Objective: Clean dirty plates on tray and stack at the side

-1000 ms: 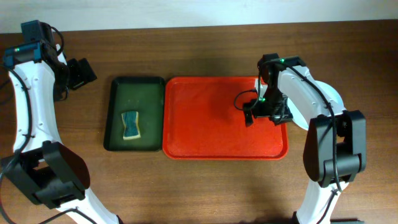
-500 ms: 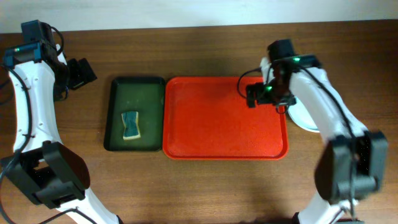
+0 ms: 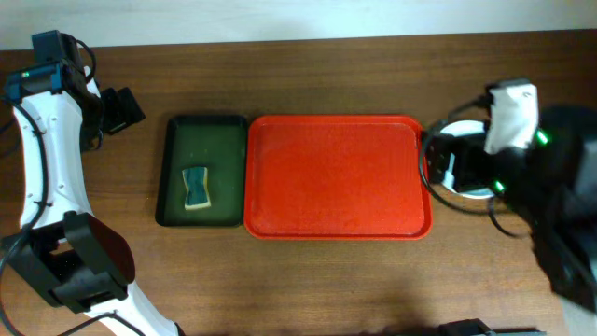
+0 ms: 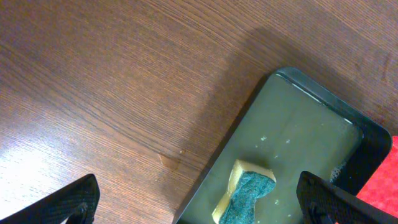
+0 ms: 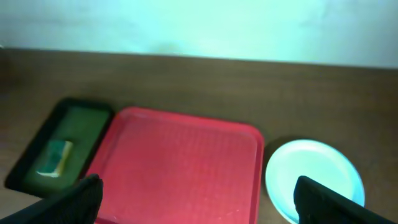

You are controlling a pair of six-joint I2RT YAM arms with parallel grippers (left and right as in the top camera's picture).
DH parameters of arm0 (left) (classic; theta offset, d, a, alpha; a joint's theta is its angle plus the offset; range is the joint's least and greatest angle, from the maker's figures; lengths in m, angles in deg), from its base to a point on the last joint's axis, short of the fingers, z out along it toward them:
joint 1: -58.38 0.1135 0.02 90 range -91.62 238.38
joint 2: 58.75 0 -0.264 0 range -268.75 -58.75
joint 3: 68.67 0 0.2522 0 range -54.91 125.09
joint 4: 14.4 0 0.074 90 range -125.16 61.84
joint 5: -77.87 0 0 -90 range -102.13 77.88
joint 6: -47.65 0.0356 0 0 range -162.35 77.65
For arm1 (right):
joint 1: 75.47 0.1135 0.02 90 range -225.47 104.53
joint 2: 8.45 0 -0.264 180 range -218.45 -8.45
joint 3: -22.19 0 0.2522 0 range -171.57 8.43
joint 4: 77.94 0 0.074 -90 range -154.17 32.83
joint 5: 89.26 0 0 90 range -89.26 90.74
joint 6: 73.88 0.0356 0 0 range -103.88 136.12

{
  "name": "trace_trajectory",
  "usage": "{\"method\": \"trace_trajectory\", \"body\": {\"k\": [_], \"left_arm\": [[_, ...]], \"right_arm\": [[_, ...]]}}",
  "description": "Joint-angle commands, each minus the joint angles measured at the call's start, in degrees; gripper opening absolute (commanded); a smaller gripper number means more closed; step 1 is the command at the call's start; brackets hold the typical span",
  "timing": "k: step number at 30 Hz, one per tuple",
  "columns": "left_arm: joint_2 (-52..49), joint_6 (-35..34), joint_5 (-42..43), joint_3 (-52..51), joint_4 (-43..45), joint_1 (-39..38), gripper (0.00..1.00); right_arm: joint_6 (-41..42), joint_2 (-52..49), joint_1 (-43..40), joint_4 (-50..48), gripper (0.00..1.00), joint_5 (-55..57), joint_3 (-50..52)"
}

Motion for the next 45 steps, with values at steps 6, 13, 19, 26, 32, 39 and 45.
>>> {"method": "trace_trajectory", "body": {"k": [6, 13, 19, 26, 32, 39, 45], "left_arm": [[0.3, -0.5, -0.2, 0.6, 0.1, 0.5, 0.99], [0.3, -0.5, -0.2, 0.6, 0.1, 0.5, 0.99], [0.3, -0.5, -0.2, 0.6, 0.1, 0.5, 0.99], [0.3, -0.5, -0.2, 0.6, 0.1, 0.5, 0.99], [0.3, -0.5, -0.2, 0.6, 0.1, 0.5, 0.99], [0.3, -0.5, -0.2, 0.6, 0.1, 0.5, 0.99], [0.3, -0.5, -0.2, 0.6, 0.1, 0.5, 0.99]], "right_arm": [[0.0, 22.9, -0.2, 0.5, 0.98, 0.5, -0.2], [0.0, 39.6, -4.9, 7.3, 0.98, 0.5, 0.5], [0.0, 51.5, -6.2, 3.8, 0.99, 0.3, 17.7], [0.2, 58.9, -6.1, -16.9, 0.99, -0.6, 41.7], [0.2, 58.9, -6.1, -51.6, 0.99, -1.0, 61.0], [0.2, 58.9, -6.1, -67.7, 0.98, -1.0, 79.7], [0.2, 58.9, -6.1, -69.6, 0.98, -1.0, 86.5]]}}
